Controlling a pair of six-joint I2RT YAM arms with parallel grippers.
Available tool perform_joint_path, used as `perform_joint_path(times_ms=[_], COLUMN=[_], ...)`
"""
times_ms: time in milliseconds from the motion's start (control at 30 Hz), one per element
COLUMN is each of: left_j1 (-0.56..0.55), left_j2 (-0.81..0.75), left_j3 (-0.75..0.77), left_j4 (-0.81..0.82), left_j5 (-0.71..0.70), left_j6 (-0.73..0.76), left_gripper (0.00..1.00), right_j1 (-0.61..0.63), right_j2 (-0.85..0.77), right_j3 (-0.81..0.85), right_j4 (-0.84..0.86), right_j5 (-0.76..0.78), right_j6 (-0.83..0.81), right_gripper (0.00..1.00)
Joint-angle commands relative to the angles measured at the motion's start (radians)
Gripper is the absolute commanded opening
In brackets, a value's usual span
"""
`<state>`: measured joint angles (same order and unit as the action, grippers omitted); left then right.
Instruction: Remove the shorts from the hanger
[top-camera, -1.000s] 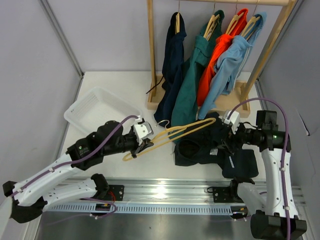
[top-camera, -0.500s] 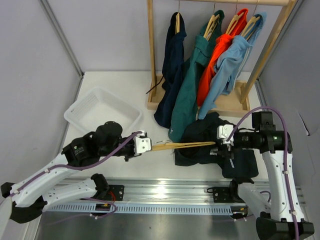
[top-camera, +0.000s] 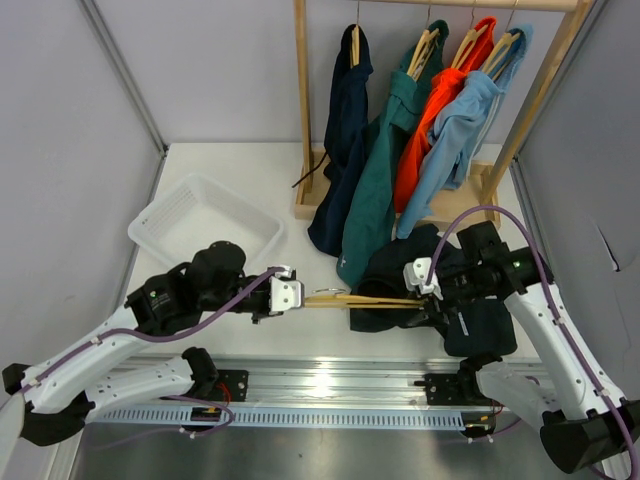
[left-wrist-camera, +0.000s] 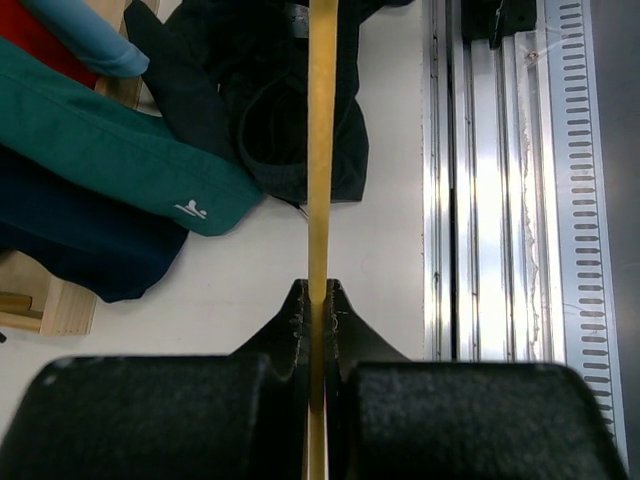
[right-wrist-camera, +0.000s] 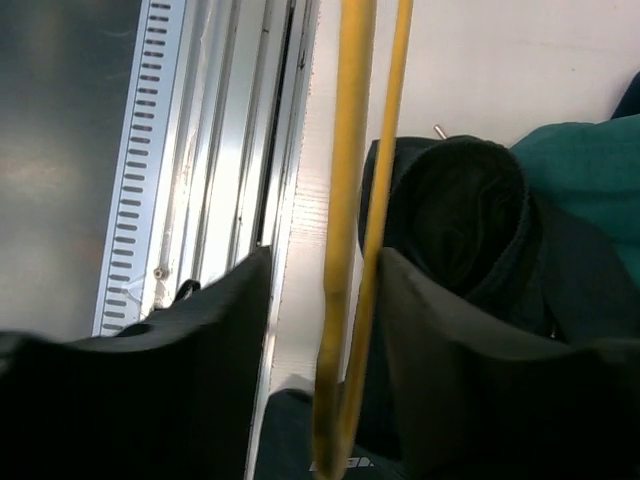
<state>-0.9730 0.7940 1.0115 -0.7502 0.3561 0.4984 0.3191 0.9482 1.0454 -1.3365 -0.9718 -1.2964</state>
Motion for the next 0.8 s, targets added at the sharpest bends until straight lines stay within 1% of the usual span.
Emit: perform_joint_path(times_ms=[0, 33, 67, 133, 167, 200, 267, 300, 400, 467, 533, 567, 600, 667, 700, 733, 767], left_j1=[-0.001, -0.001, -0.001, -0.001, -0.001, -0.001, -0.001, -0.003, -0.001, -0.001, -0.003, -0.001, -0.001, -0.003, -0.001, -0.001, -0.001], left_j2=[0.001, 0.001, -0.001, -0.002, -0.010, -0.012, -0.018, -0.024, -0.039, -0.056, -0.093, -0.110, -0.130, -0.193, -0.212, -0.231, -0.264], left_j3=[0.004, 0.002, 0.002, -0.007, -0.010, -0.017, -0.024, -0.025, -0.037, -0.054, -0.068, -0.089, -0.097, -0.122, -0.122, -0.116, -0.111], left_j4=[0.089, 0.091, 0.092, 0.095, 0.097, 0.101, 0.107, 0.112, 0.124, 0.156, 0.211, 0.238, 0.259, 0.316, 0.325, 0.330, 0.325], left_j5=[0.046, 0.038, 0.035, 0.030, 0.029, 0.029, 0.027, 0.026, 0.012, -0.018, -0.038, -0.072, -0.088, -0.121, -0.168, -0.189, -0.212], left_j6=[0.019, 0.019, 0.019, 0.019, 0.017, 0.016, 0.012, 0.011, -0.004, -0.027, -0.056, -0.069, -0.081, -0.096, -0.100, -0.101, -0.101], left_gripper=[0.00, 0.00, 0.00, 0.00, 0.00, 0.00, 0.00, 0.00, 0.00, 0.04, 0.25, 0.39, 0.59, 0.71, 0.87, 0.94, 0.99], right_j1=[0.034, 0.035, 0.035, 0.037, 0.037, 0.037, 0.037, 0.035, 0.029, 0.025, 0.008, 0.000, -0.009, -0.041, -0.055, -0.069, -0.102], right_j2=[0.012, 0.008, 0.004, -0.006, -0.012, -0.015, -0.029, -0.035, -0.055, -0.066, -0.077, -0.084, -0.092, -0.104, -0.121, -0.132, -0.144], right_j3=[0.005, 0.005, 0.008, 0.010, 0.010, 0.008, 0.005, 0.001, 0.001, 0.013, 0.022, 0.024, 0.027, 0.027, 0.027, 0.028, 0.037], right_j4=[0.011, 0.013, 0.016, 0.020, 0.022, 0.028, 0.039, 0.051, 0.046, 0.037, 0.043, 0.048, 0.043, 0.043, 0.045, 0.043, 0.043], right_j5=[0.034, 0.038, 0.045, 0.050, 0.053, 0.056, 0.056, 0.058, 0.059, 0.059, 0.053, 0.050, 0.044, 0.027, 0.022, 0.016, -0.001], right_j6=[0.042, 0.045, 0.046, 0.051, 0.052, 0.055, 0.083, 0.092, 0.095, 0.100, 0.124, 0.150, 0.152, 0.163, 0.172, 0.175, 0.184], right_gripper=[0.48, 0.44, 0.36, 0.29, 0.23, 0.20, 0.03, 0.00, 0.00, 0.00, 0.00, 0.00, 0.00, 0.00, 0.00, 0.00, 0.00])
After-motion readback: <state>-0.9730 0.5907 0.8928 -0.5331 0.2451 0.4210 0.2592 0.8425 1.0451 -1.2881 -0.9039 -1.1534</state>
